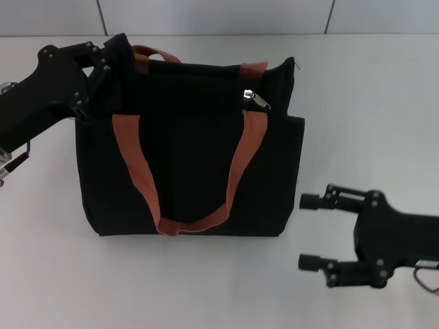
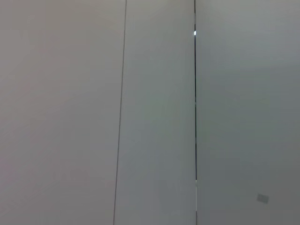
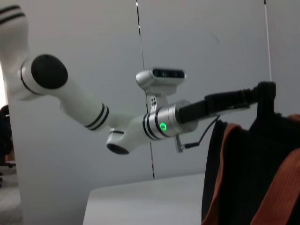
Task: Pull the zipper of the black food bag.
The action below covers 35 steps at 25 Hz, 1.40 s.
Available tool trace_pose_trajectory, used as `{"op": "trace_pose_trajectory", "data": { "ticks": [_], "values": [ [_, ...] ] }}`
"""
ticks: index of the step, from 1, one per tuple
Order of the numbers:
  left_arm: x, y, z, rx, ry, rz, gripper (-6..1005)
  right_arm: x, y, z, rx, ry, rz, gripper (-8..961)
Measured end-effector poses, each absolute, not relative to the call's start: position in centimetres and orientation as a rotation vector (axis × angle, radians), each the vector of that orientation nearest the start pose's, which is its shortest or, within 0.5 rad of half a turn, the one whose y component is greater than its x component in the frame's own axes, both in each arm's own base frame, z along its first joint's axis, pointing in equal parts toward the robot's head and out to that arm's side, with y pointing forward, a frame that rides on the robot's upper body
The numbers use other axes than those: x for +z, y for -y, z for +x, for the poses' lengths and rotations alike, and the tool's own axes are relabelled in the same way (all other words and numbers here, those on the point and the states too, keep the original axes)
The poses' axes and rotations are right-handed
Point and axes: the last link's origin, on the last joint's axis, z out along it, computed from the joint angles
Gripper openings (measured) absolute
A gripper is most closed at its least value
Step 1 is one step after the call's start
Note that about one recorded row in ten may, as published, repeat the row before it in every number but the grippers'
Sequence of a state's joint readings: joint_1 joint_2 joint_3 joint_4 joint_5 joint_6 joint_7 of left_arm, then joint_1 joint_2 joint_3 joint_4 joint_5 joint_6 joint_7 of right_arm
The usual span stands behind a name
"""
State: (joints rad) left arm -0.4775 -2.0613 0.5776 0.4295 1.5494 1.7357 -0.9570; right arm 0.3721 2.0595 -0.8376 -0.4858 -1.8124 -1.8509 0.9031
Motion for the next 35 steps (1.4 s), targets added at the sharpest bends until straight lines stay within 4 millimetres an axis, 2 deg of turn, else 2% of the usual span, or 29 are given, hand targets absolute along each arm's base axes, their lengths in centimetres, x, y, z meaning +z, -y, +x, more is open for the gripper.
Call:
{"op": "trace_pose_trajectory", "data": {
  "ticks": [2,5,13,16,20,21,24,25,26,27,30,32,33,35],
  "values": [
    [3.2,-31.5,-25.4,-1.255,0.269,-2.284,119,-2.6,-24.1,27.6,1.02,-0.182,-2.827,801],
    [3.1,-31.8,-25.7,-1.24,0.321,-2.279,120,-3.9,-24.2,27.9,0.957,-0.186,-2.835,801],
    [3.8,-31.8,-26.6,-1.229,0.42,-2.291,122,-4.3,-24.5,27.6,0.954,-0.189,-2.838,801],
    [5.0,-31.6,-27.6,-1.202,0.468,-2.304,191,-4.4,-24.9,27.5,0.952,-0.187,-2.838,801],
    [5.0,-31.6,-27.6,-1.202,0.468,-2.304,283,-4.9,-25.4,27.3,0.924,-0.194,-2.842,801],
    [6.0,-31.3,-28.3,-1.169,0.488,-2.325,306,-4.9,-25.4,27.3,0.924,-0.194,-2.842,801],
    [6.0,-31.3,-28.3,-1.169,0.488,-2.325,406,-5.0,-25.6,27.2,0.919,-0.19,-2.844,801],
    [9.5,-30.3,-30.1,-1.075,0.544,-2.365,440,-5.0,-25.6,27.2,0.919,-0.189,-2.844,801],
    [9.5,-30.3,-30.1,-1.075,0.544,-2.365,474,-5.0,-25.6,27.2,0.918,-0.187,-2.844,801],
    [11.4,-29.8,-30.4,-1.076,0.586,-2.391,507,-5.0,-25.6,27.2,0.917,-0.187,-2.844,801],
    [11.8,-29.4,-30.1,-1.095,0.577,-2.416,744,-5.0,-25.7,27.2,0.916,-0.182,-2.845,801],
    [11.8,-29.4,-30.1,-1.095,0.577,-2.416,771,-5.1,-25.8,27.1,0.916,-0.178,-2.846,801],
    [12.0,-28.2,-28.7,-1.184,0.483,-2.51,784,-5.1,-25.8,27.0,0.917,-0.176,-2.847,801],
    [11.6,-27.9,-28.1,-1.22,0.435,-2.545,811,-5.1,-25.8,27.0,0.919,-0.172,-2.848,801]
  ]
}}
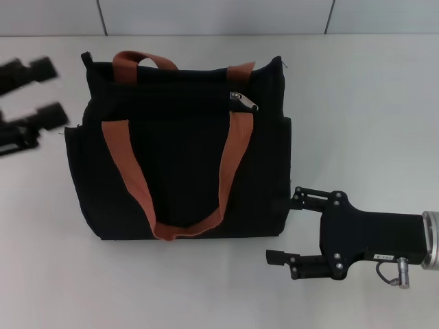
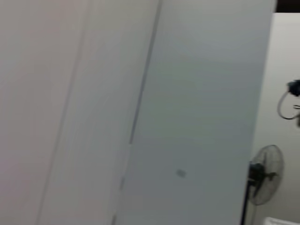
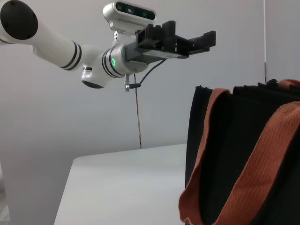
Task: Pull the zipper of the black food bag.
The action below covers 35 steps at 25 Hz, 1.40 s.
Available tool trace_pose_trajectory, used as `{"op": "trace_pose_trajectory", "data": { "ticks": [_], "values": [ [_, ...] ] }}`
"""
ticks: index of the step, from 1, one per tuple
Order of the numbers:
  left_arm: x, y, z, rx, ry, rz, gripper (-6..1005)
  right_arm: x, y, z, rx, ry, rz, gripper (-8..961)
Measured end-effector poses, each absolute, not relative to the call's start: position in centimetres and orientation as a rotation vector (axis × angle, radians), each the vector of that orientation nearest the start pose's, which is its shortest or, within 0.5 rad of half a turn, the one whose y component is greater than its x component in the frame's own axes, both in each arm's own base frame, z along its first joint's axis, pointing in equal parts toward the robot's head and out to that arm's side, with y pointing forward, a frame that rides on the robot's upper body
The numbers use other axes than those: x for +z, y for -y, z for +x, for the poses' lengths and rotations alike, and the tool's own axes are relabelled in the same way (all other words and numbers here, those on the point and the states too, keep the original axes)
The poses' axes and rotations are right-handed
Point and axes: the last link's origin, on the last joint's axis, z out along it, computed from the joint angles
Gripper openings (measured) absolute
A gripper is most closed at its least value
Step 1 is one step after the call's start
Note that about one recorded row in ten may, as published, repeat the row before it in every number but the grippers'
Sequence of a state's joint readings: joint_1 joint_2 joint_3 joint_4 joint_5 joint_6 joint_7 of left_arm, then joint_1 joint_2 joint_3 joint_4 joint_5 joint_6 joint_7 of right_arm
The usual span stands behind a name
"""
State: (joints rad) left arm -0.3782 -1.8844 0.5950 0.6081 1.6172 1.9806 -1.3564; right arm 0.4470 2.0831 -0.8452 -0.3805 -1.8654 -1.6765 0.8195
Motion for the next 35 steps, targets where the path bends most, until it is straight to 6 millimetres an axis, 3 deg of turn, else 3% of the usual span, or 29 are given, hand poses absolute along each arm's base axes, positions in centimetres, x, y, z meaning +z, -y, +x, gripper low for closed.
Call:
{"op": "trace_pose_trajectory", "data": {
  "ticks": [1,2,5,6,7,11,14,21,26,35],
  "values": [
    [10.4,-27.6,-27.2,-1.259,0.375,-2.597,824,-5.1,-25.8,27.0,0.92,-0.168,-2.848,801],
    [10.4,-27.6,-27.2,-1.259,0.375,-2.597,824,-5.2,-25.8,26.9,0.922,-0.163,-2.849,801],
    [7.0,-26.9,-26.0,-1.276,0.277,-2.684,823,-5.4,-25.7,26.8,0.93,-0.153,-2.85,800],
    [7.0,-26.9,-26.0,-1.276,0.277,-2.684,823,-5.4,-25.6,26.8,0.934,-0.149,-2.851,800],
    [4.7,-26.0,-25.3,-1.278,0.203,-2.76,822,-5.5,-25.6,26.8,0.94,-0.146,-2.852,800],
    [2.9,-24.9,-25.2,-1.272,0.157,-2.821,821,-5.7,-25.1,26.7,0.964,-0.141,-2.859,800],
    [0.7,-23.4,-26.4,-1.206,0.198,-2.861,820,-6.1,-24.7,26.7,0.966,-0.154,-2.884,800],
    [-0.9,-22.6,-29.8,-0.942,0.306,-2.871,818,-7.4,-23.8,27.3,0.936,-0.205,-2.893,800],
    [-1.2,-22.4,-30.5,-0.854,0.327,-2.909,816,-7.8,-23.6,27.3,0.946,-0.192,-2.877,800],
    [-1.6,-22.4,-30.4,-0.853,0.325,-2.92,814,-7.8,-24.1,26.7,0.954,-0.167,-2.883,800]
  ]
}}
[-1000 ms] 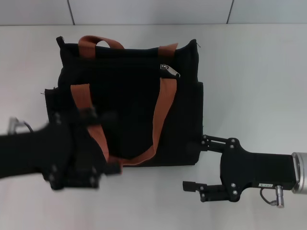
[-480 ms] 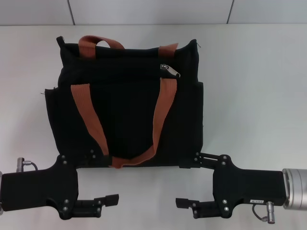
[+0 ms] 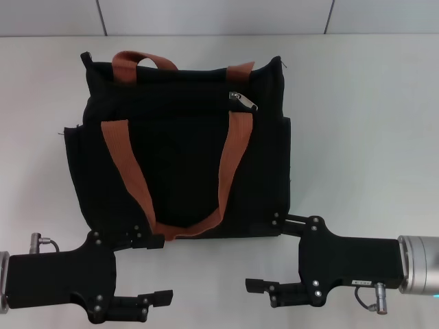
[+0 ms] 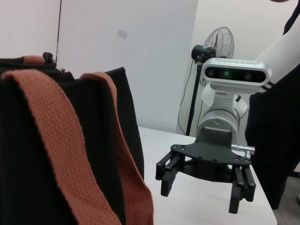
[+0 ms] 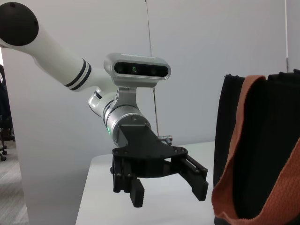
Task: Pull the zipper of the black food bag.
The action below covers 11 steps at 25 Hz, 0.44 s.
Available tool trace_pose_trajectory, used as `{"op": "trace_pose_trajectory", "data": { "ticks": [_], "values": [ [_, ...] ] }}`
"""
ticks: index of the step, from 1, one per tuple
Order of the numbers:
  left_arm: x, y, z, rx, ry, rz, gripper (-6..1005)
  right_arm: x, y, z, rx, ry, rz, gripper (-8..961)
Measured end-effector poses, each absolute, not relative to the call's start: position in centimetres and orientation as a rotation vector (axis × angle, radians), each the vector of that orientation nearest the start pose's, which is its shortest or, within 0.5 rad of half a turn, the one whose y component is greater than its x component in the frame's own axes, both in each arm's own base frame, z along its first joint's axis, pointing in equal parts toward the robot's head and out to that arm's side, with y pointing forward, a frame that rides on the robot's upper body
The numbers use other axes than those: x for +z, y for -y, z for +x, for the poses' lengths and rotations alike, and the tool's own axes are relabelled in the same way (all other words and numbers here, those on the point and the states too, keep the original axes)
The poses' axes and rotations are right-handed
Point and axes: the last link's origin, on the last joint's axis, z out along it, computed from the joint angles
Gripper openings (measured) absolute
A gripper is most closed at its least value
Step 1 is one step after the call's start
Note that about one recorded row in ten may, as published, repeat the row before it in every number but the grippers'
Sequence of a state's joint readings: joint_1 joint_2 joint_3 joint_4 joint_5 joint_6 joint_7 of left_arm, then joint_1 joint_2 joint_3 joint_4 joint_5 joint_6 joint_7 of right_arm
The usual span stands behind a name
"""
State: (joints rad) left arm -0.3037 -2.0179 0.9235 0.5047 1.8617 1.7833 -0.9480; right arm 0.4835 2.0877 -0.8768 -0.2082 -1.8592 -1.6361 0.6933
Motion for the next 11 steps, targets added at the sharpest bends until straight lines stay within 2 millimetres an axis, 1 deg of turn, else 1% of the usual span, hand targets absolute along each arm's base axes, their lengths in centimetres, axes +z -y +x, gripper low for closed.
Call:
{"op": "trace_pose_trajectory", "data": {
  "ticks": [6,11],
  "values": [
    [-1.46,-22.31,-30.43,-0.861,0.328,-2.915,814,-7.87,-24.54,26.35,0.954,-0.147,-2.887,800],
    [-1.44,-22.42,-30.37,-0.864,0.327,-2.911,814,-7.95,-24.71,26.42,0.935,-0.144,-2.89,801]
  ]
}}
